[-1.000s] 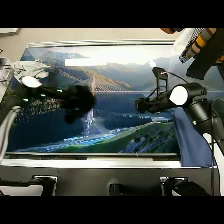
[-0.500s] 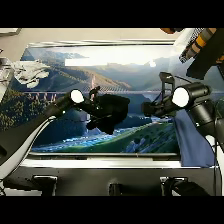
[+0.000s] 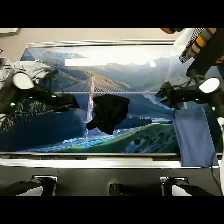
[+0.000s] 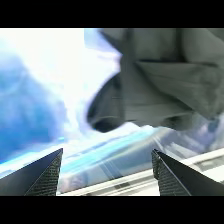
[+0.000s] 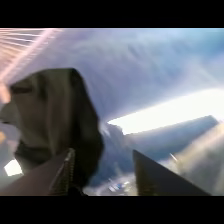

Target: Fold the clothes and pants, and hang the long-sleeved shirts on hangers.

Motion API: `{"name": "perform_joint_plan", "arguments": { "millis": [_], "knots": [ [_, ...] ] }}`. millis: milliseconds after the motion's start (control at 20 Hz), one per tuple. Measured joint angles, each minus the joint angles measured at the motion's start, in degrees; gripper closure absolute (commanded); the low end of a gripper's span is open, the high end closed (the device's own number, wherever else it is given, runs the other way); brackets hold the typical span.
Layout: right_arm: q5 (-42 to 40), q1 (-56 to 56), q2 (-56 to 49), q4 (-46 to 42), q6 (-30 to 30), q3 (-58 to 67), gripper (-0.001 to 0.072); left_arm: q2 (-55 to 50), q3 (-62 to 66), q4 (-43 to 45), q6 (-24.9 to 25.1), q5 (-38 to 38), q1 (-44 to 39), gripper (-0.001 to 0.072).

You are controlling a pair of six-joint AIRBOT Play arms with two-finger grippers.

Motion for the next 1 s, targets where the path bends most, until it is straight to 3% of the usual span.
{"name": "perform_joint_plan", "arguments": {
  "millis": [300,600,650,750,850,1000],
  "knots": [
    [-9.49,5.33,-15.69,19.32,-16.65,0.00,0.0233,1.66,0.00,1.68,0.35,-1.40,3.80,0.0075],
    [-19.96,12.63,-21.81,25.88,-20.13,0.02,0.0256,1.31,0.00,1.86,-0.33,-1.16,4.33,0.0075],
    [-21.59,13.68,-22.29,26.43,-20.17,0.02,0.0357,1.05,0.00,1.88,-0.83,-1.16,4.35,0.0075],
    [-23.98,15.26,-23.02,27.06,-20.28,0.02,0.0456,0.44,0.00,1.88,-1.53,-1.16,4.35,0.0075],
    [-25.90,16.02,-23.47,27.30,-20.31,0.02,0.0653,-0.07,-0.33,1.88,-2.03,-0.96,4.35,0.0075],
    [-26.49,15.82,-23.61,27.67,-20.33,0.02,0.0674,-0.48,-3.67,0.98,-1.73,0.81,4.33,0.0076]
  ]
}}
